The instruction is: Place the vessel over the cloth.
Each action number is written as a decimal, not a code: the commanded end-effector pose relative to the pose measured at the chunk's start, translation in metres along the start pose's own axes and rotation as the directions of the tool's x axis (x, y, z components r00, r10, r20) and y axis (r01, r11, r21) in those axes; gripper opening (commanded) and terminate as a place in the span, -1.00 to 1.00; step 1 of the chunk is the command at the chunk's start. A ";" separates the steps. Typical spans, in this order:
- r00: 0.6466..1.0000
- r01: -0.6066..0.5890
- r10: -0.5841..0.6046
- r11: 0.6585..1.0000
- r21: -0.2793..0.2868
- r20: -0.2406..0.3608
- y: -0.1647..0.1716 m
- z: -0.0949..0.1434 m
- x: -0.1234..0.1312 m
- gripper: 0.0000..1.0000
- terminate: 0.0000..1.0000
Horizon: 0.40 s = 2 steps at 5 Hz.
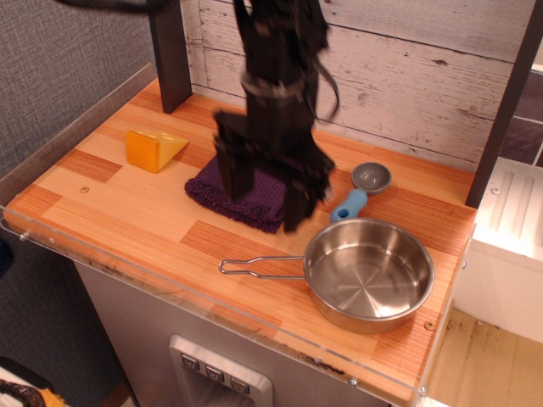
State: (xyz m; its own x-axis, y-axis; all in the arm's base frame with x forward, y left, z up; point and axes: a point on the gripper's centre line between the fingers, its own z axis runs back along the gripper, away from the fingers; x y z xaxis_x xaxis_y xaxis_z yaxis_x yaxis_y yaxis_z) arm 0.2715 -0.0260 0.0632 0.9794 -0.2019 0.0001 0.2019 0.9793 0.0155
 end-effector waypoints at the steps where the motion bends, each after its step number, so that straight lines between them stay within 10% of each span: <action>1: 1.000 -0.002 0.002 0.999 0.035 0.008 -0.015 -0.026 0.020 1.00 -1.00; 2: 1.000 0.002 -0.002 0.999 0.042 0.007 -0.019 -0.034 0.024 1.00 -1.00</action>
State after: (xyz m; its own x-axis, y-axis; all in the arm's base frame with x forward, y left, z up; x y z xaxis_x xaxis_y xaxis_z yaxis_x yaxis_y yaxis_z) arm 0.2844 -0.0480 0.0188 0.9803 -0.1943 -0.0341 0.1960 0.9792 0.0533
